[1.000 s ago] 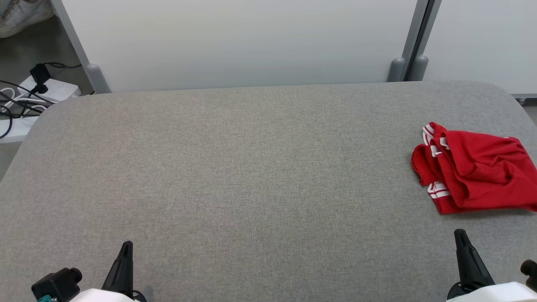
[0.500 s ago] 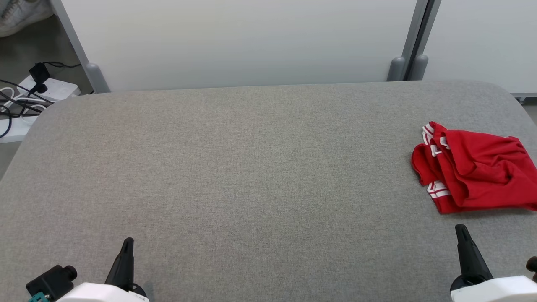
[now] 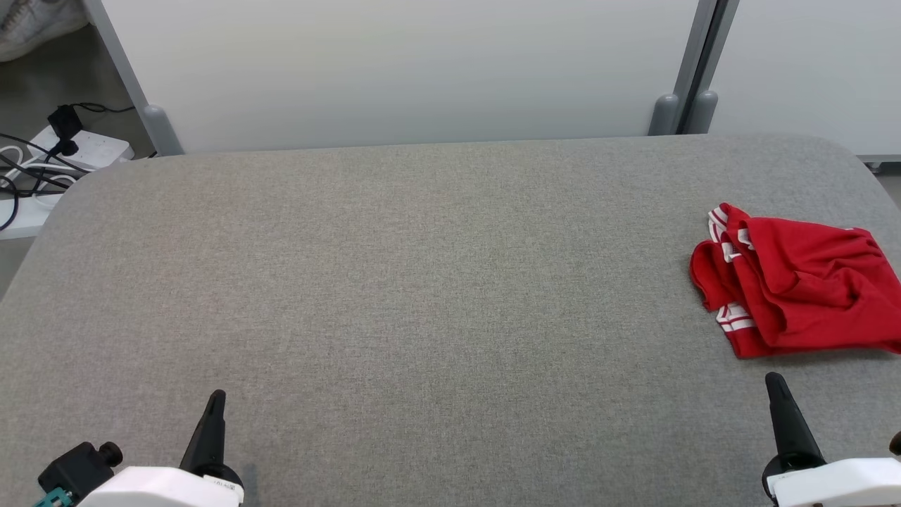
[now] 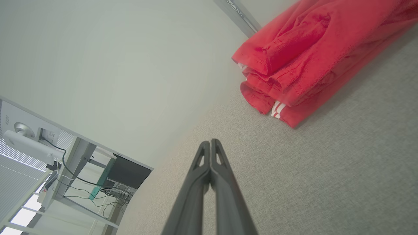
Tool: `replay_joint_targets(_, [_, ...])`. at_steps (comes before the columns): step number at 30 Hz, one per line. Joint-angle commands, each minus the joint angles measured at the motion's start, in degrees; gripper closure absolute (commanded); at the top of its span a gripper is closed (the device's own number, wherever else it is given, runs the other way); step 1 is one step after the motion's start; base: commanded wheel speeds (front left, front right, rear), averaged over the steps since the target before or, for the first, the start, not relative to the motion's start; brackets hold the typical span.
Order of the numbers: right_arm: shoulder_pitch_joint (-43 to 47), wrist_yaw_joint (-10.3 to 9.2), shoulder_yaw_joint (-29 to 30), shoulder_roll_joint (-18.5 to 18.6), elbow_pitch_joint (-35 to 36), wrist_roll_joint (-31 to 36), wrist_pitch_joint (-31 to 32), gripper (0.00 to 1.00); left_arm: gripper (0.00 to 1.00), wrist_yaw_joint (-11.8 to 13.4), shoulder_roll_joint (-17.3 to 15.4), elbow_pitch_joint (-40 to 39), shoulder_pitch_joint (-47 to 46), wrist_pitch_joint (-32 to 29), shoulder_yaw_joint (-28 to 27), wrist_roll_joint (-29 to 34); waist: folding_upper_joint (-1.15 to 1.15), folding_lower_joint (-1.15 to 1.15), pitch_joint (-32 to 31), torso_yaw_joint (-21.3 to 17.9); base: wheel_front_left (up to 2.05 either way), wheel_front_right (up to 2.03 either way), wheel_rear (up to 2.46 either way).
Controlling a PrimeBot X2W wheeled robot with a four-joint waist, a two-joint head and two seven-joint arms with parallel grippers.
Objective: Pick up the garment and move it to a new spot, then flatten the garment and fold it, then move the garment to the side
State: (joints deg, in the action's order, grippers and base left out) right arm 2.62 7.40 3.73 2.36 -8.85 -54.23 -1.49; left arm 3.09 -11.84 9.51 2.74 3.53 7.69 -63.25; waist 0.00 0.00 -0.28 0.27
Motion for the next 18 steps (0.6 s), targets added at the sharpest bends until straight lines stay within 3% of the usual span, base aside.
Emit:
replay_joint_targets(1, [-2.72, 0.05, -0.15, 1.18, 0.78, -2.08, 0.63, 1.0, 1.0, -0.77, -0.59, -1.01, -3.59, -0.34, -2.22, -1.55, 0.0, 0.0, 0.01, -0.01, 0.0, 0.0, 0.0])
replay_joint_targets(18, [-4.39, 0.06, 0.21, 1.34, -0.88, -12.61, 2.33, 1.0, 1.0, -3.54, 1.95, 0.55, -5.08, -2.9, -5.4, -9.46, 0.0, 0.0, 0.14, -0.08, 0.0, 0.0, 0.0])
